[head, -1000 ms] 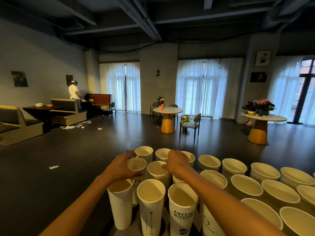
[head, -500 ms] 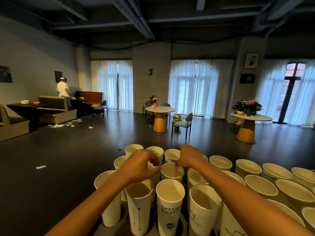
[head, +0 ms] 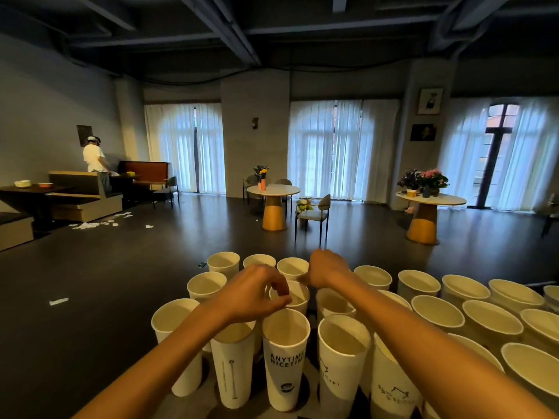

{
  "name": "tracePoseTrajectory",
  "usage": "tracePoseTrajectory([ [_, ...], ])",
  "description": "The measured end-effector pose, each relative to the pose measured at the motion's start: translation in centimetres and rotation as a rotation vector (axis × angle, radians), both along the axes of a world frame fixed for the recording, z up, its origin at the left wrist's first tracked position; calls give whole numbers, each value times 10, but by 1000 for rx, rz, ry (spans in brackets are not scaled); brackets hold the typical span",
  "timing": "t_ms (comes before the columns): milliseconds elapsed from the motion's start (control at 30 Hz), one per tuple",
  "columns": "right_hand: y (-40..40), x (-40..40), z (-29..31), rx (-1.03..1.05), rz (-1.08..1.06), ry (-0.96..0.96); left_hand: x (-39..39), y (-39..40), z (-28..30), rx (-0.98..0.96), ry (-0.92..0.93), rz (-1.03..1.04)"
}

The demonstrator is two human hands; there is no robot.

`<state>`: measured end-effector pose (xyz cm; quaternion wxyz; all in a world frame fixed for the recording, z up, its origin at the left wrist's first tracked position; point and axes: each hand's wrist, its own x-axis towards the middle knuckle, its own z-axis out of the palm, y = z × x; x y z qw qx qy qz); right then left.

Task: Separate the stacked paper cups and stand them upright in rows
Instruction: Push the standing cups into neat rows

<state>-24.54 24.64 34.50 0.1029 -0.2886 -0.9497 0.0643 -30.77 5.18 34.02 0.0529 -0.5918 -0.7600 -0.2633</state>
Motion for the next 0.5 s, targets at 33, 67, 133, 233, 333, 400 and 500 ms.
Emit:
tracePoseTrajectory([
  [33,6,7,2,4,-22,14,4,1,1,9,-15,-3],
  [67,12,16,5,1,-50,21,10,2,1,18,-26,-12],
  [133,26,34,7,-5,-96,-1,26,7,2,28,-23,-60],
  [233,42,54,4,-8,-126,-66,56,17,-2,4,28,-164],
  [333,48,61,-2,-27,-132,-96,72,27,-9,-21,107,-219],
  [400,50,61,-8,-48,-119,-99,78,30,-12,-37,92,-240],
  [500,51,60,-14,-52,-110,-77,83,33,-15,-53,55,-248],
])
